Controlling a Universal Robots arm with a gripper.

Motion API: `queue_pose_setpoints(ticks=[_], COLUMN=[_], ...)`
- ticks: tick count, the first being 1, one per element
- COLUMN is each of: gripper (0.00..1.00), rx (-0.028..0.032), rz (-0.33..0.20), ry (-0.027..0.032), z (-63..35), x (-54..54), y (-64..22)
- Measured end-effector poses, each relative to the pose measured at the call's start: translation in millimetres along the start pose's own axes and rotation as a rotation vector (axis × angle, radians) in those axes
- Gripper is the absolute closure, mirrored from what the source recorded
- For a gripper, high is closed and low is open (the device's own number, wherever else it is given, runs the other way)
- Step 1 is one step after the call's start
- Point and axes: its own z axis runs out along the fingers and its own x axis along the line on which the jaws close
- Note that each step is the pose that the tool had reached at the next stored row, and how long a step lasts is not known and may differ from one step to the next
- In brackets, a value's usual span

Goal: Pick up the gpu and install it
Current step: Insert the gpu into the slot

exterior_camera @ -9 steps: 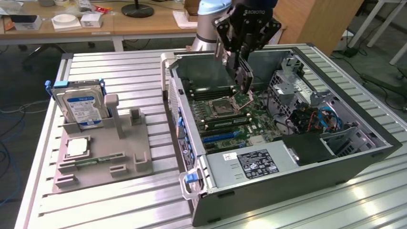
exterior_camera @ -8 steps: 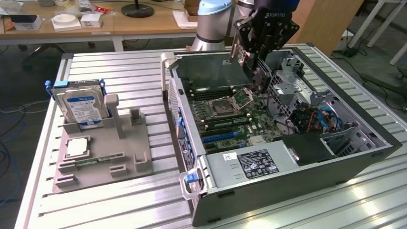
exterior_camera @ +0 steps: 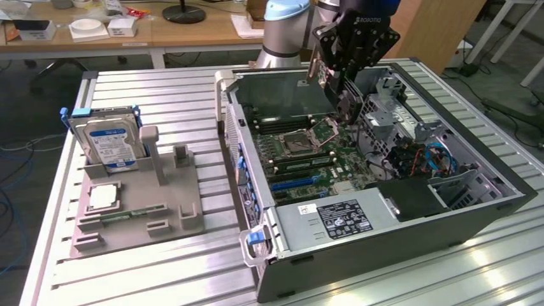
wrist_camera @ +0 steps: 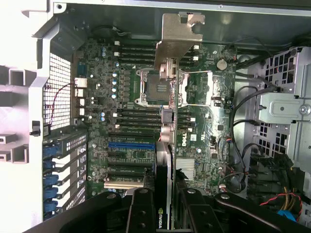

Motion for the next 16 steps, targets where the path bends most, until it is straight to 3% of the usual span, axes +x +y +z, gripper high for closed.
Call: queue_pose_setpoints(ticks=[6, 16], gripper=[0.74, 0.74], rx=[0.0000, 0.0009], rz=[-0.008, -0.159], ry=[0.0000, -0.0008], z=[0.0, 0.1], x=[-0.3, 0.2], y=[0.0, 0.0])
